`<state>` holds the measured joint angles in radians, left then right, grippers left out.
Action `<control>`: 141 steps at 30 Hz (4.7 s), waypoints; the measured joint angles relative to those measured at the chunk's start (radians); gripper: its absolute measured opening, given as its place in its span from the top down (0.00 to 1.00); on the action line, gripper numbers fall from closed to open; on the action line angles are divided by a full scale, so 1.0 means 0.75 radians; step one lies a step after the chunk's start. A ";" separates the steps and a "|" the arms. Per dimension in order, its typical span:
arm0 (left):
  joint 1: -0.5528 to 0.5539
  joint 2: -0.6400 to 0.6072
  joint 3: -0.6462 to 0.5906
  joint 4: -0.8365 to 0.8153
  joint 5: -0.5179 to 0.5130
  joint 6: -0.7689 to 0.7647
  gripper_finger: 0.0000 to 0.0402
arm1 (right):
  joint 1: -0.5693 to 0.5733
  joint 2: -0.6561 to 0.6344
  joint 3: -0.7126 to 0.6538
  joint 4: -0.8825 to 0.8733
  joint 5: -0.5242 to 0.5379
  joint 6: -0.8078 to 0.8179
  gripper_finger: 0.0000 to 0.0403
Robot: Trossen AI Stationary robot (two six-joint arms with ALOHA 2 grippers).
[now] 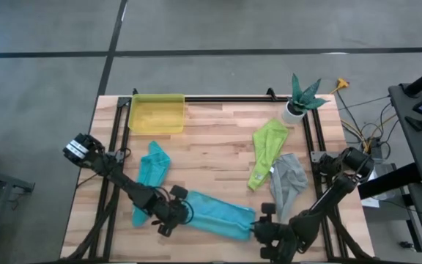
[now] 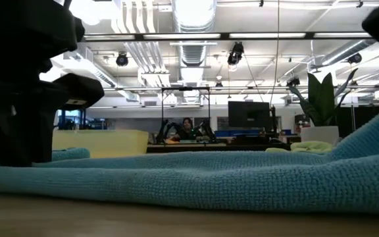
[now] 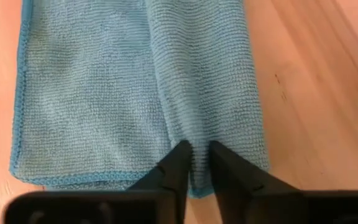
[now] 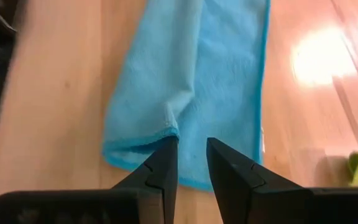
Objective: Roll microfiber towels into tight, uniform cylinder then place into a basket
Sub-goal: Roll the right light blue towel
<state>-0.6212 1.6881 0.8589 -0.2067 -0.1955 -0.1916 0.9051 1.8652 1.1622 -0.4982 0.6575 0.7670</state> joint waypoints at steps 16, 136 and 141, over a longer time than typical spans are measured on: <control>-0.077 -0.089 0.007 -0.110 -0.206 0.036 0.59 | 0.014 0.018 0.080 0.037 -0.049 -0.047 0.80; -0.298 0.177 -0.003 0.090 -0.687 -0.066 1.00 | 0.031 0.391 0.380 -0.154 -0.004 0.222 0.98; -0.259 0.171 0.002 0.096 -0.558 -0.117 1.00 | 0.031 0.391 0.339 -0.144 -0.066 0.340 0.98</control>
<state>-0.8154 1.8160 0.8602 -0.1348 -0.6142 -0.2795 0.9279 2.1586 1.4163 -0.6064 0.6079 1.0220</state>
